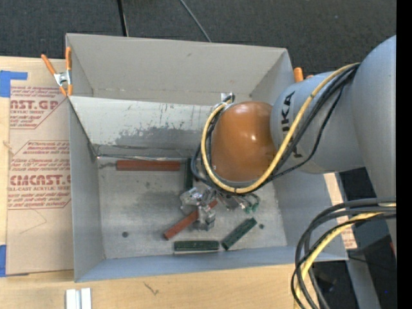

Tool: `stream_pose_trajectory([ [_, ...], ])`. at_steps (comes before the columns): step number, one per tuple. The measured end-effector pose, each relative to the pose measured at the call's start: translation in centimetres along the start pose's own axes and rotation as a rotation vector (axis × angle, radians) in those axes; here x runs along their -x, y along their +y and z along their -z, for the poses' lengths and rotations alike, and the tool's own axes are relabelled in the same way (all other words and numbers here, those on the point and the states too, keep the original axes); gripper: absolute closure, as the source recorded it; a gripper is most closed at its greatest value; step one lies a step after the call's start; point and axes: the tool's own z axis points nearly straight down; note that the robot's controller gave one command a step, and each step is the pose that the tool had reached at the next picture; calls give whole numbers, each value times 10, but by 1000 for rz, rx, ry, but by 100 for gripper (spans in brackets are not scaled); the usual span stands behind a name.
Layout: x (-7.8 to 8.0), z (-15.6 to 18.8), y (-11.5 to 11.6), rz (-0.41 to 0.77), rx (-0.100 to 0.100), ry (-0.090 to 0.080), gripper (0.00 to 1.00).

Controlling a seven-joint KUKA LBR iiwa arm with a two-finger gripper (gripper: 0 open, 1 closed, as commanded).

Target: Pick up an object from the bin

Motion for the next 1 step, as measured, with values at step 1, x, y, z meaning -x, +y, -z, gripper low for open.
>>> stream_pose_trajectory([
  [1, 1, 15, 0, 0, -3, -6, 100],
])
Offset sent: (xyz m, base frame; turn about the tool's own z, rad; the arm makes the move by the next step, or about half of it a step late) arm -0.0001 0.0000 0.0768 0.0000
